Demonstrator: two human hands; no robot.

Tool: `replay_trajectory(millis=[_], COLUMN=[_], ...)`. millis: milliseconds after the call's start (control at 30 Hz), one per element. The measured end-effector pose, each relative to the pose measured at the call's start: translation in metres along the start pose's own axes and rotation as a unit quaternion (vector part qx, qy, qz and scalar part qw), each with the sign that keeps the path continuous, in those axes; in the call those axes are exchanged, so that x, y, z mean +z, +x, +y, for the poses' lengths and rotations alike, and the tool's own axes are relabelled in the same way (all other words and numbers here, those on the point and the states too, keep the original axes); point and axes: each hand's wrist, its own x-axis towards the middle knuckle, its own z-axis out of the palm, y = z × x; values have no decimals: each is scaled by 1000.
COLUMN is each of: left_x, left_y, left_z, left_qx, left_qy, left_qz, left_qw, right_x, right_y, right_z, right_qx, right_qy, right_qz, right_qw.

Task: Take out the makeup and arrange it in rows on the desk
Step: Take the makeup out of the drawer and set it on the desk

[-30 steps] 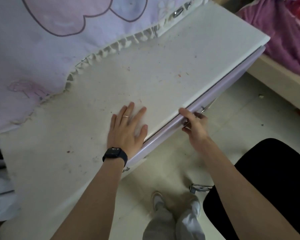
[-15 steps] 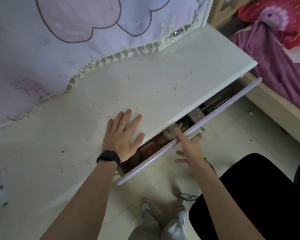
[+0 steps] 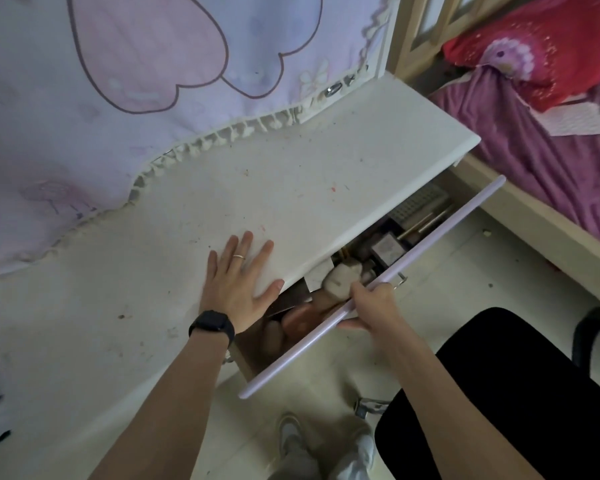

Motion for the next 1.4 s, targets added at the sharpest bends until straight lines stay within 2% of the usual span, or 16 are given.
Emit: replay_trajectory(millis=[233,333,400,467,533,567,667,733,867,1067,1200,1300,1400], left_x=[3,3,0,2,7,11,24,30,41,44,36,21,-4], left_y=[-1,-2,-6,-11,-15,-16,-14,-12,-14,-13,-12,-14,-21], left_z=[0,3,8,25,53,69,103,108,101,99,102,105,106], left_qx=[7,16,85,235,351,362,266,203,143,151,147,142,134], left_qy=[-2,35,91,124,96,81,114,181,189,167,119,60,-37], left_qz=[11,19,66,96,38,-27,-208,-265,-275,-258,-282,-292,-261], left_qw=[1000,999,990,959,931,928,934,925,932,940,941,944,955], right_x=[-22,-26,-27,-29,-30,-30,-33,-35,-39,-45,-47,-51,-54], right_y=[-9,-11,-12,-11,-9,-8,-7,-5,-3,-7,-10,-24,-42], right_z=[25,28,30,34,37,38,40,43,44,52,62,68,74], right_qx=[2,1,-1,0,-1,-1,6,6,1,-22,-38,-84,-167], right_qy=[2,-1,-2,8,21,26,39,35,25,-16,-56,-141,-144], right_qz=[15,9,6,3,3,4,-9,-15,-20,-23,-7,46,127], right_qw=[1000,1000,1000,1000,1000,1000,999,999,999,999,998,985,967])
